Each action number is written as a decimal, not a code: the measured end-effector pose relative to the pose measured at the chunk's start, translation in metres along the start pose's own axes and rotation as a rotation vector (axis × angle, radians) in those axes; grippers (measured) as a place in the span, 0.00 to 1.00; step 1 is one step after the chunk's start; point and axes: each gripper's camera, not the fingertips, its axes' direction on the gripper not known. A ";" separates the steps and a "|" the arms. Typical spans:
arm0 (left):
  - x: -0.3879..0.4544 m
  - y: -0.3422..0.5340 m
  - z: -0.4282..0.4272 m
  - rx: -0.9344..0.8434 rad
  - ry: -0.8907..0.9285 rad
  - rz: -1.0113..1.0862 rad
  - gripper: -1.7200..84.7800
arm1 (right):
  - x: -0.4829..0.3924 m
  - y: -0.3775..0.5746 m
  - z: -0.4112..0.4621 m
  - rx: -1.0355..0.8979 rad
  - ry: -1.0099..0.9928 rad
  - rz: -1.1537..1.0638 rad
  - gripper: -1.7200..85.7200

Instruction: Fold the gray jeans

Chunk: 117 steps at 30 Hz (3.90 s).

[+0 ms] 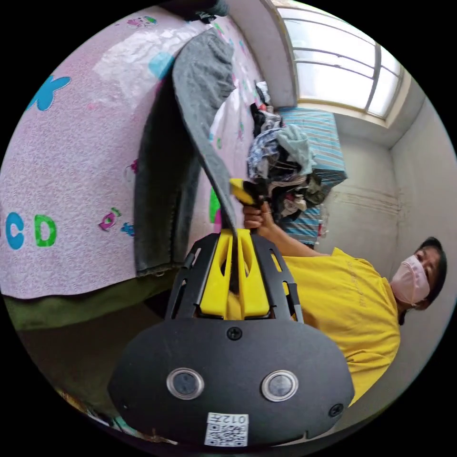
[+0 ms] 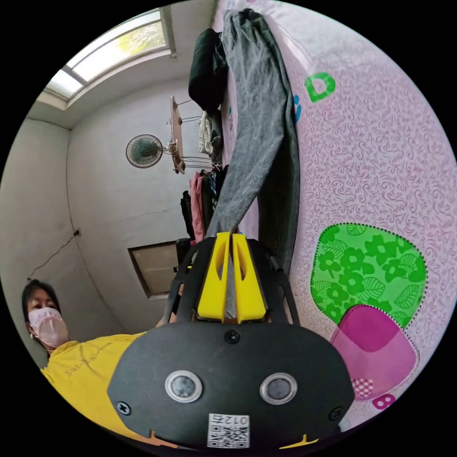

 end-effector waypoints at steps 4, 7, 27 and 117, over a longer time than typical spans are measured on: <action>-0.034 -0.003 0.008 -0.067 -0.077 -0.111 0.03 | 0.011 -0.010 0.011 -0.030 0.163 -0.028 0.03; -0.054 -0.007 0.014 -0.084 -0.103 -0.159 0.03 | 0.021 -0.019 0.025 -0.054 0.234 -0.048 0.02; -0.080 -0.032 0.051 -0.189 -0.283 -0.168 0.03 | 0.072 -0.048 0.097 -0.163 0.530 -0.088 0.02; -0.016 -0.050 0.164 0.083 -0.704 -0.199 0.02 | 0.158 -0.217 0.300 -0.505 0.676 -0.632 0.02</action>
